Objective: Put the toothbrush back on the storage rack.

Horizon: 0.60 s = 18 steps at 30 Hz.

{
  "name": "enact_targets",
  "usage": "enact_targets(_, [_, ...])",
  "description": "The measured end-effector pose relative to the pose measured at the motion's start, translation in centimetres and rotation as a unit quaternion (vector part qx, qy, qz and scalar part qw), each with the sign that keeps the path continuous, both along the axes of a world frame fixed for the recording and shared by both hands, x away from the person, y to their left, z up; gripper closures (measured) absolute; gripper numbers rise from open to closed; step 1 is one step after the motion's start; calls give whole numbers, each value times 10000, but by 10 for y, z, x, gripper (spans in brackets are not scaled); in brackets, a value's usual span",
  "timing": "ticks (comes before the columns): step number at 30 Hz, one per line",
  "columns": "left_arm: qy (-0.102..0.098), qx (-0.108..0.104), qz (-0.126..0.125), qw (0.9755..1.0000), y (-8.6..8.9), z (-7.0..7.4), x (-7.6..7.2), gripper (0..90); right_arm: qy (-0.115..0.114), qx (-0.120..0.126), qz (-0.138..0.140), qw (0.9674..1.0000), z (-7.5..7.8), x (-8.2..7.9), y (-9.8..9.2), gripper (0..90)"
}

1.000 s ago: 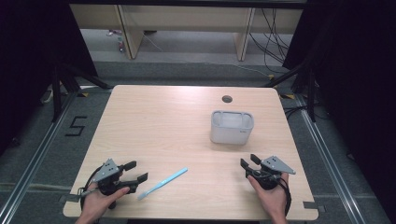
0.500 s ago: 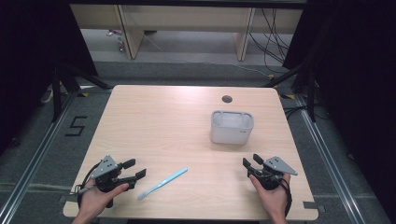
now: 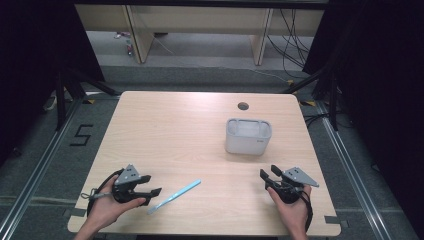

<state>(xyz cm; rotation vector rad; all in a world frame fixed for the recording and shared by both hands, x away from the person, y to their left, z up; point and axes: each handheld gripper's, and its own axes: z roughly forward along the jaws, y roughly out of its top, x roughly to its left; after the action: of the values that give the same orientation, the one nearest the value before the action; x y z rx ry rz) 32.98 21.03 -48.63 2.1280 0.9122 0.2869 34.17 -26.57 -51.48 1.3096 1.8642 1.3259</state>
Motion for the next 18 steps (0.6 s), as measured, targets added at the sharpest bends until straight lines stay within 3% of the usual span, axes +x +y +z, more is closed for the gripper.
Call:
enact_targets(1, [0, 0, 0, 10000, 0, 0, 0, 350, -71, -81, -39, 9999, 0, 1, -1, 497])
enact_targets(3, [132, 277, -182, 9994, -4, 4, 3, 350, 23, -49, -2, 10000, 1, 0, -1, 497])
enact_targets(5, [389, 410, -244, 9981, -10, 7, 6, 357, -8, -15, 11, 10000, 1, 1, -1, 497])
enact_targets(7, [715, 627, -409, 9946, -18, 11, 10, 362, 82, 36, -12, 10000, 1, 1, 0, 496])
enact_targets(8, [752, 792, -476, 9929, -21, 12, 12, 365, 67, -80, -4, 9999, 1, 1, -1, 495])
enact_targets(9, [752, 792, -476, 9929, -21, 12, 12, 367, 90, -95, -18, 9999, 1, 1, -1, 496])
enact_targets(11, [834, 1007, -585, 9897, -26, 14, 14, 367, 52, -106, -36, 9999, 1, 1, 0, 495])
enact_targets(12, [874, 1211, -719, 9862, -30, 16, 17, 370, 45, -83, -23, 10000, 0, 2, 0, 496])
enact_targets(18, [1028, 1325, -780, 9828, -42, 18, 18, 402, 166, 33, 25, 9999, 0, 2, 2, 496])
